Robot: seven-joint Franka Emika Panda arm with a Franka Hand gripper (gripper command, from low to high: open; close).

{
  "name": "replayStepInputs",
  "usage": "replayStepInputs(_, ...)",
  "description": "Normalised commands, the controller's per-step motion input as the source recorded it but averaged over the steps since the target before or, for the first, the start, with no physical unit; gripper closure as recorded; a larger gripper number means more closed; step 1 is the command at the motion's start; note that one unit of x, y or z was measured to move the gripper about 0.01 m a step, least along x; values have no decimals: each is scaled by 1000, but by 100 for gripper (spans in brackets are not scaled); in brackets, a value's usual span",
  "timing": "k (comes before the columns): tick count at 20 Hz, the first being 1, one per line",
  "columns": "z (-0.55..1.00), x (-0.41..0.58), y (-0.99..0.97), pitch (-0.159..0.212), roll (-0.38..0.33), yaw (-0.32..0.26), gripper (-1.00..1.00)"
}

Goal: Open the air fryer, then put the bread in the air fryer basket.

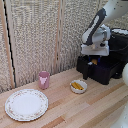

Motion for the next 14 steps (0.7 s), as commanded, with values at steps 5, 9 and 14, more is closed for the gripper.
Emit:
replayStepInputs(5,551,125,13,119,-35,-2,-100)
replayStepInputs(9,954,209,113,16,-9,1,-100)
replayStepInputs(14,836,166,71,12,-34,-92,-100)
